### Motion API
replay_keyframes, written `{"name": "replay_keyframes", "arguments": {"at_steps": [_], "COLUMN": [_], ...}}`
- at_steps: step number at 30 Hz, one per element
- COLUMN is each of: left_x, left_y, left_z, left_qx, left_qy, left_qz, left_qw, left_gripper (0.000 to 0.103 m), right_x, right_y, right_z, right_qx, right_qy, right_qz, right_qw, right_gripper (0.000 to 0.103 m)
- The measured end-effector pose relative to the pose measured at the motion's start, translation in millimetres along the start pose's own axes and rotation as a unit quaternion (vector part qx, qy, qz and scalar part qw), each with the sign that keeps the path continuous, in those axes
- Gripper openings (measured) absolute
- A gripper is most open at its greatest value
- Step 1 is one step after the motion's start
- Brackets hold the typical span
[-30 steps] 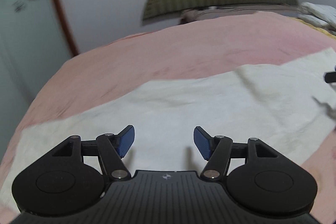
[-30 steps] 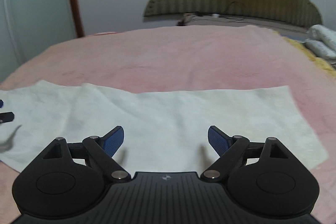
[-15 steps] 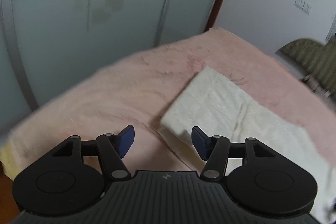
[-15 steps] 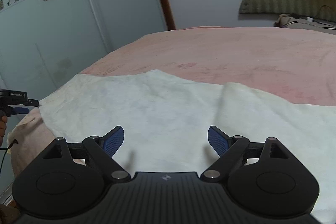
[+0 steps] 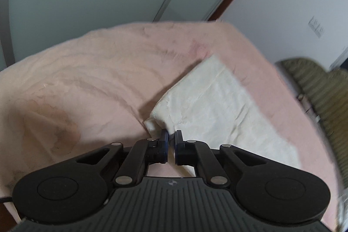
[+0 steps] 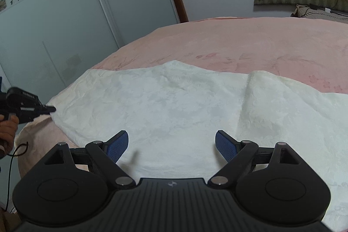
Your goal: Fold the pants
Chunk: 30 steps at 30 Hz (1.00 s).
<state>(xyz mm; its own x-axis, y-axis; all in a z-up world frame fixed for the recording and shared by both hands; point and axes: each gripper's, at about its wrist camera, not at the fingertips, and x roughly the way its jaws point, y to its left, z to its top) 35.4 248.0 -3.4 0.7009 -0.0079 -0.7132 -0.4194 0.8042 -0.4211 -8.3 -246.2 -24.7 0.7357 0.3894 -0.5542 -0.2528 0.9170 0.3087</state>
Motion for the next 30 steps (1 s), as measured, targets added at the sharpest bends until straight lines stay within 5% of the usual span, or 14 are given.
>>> {"name": "replay_keyframes", "arguments": {"at_steps": [2, 4, 9, 13, 18, 22, 25, 28, 30], "left_x": [-4, -15, -47, -38, -7, 4, 6, 14, 17], "left_y": [-9, -16, -49, -102, -179, -216, -228, -235, -240], "left_z": [-2, -2, -6, -27, -82, -123, -137, -144, -147], "left_qx": [0.027, 0.046, 0.118, 0.217, 0.348, 0.423, 0.445, 0.452, 0.453], "left_qy": [-0.016, -0.033, -0.106, -0.104, -0.055, -0.038, -0.031, -0.025, -0.016], "left_qz": [0.011, 0.03, 0.063, -0.004, -0.082, -0.105, -0.117, -0.118, -0.121], "left_qw": [0.9994, 0.9979, 0.9854, 0.9705, 0.9322, 0.8993, 0.887, 0.884, 0.8832], "left_gripper": [0.01, 0.028, 0.031, 0.067, 0.068, 0.068, 0.069, 0.069, 0.069], "right_x": [-5, -12, -30, -74, -143, -183, -191, -189, -184], "right_y": [-5, -16, -41, -66, -125, -160, -182, -197, -212], "right_z": [0, -2, -21, -27, -49, -73, -93, -95, -89], "right_qx": [0.008, 0.026, 0.035, 0.09, 0.246, 0.35, 0.412, 0.411, 0.407], "right_qy": [-0.009, -0.013, 0.018, -0.05, -0.126, -0.168, -0.182, -0.215, -0.232], "right_qz": [-0.013, -0.028, -0.063, -0.118, -0.224, -0.257, -0.248, -0.246, -0.264], "right_qw": [1.0, 0.999, 0.997, 0.988, 0.934, 0.885, 0.858, 0.851, 0.843], "right_gripper": [0.088, 0.088, 0.087, 0.088, 0.088, 0.088, 0.086, 0.085, 0.072]}}
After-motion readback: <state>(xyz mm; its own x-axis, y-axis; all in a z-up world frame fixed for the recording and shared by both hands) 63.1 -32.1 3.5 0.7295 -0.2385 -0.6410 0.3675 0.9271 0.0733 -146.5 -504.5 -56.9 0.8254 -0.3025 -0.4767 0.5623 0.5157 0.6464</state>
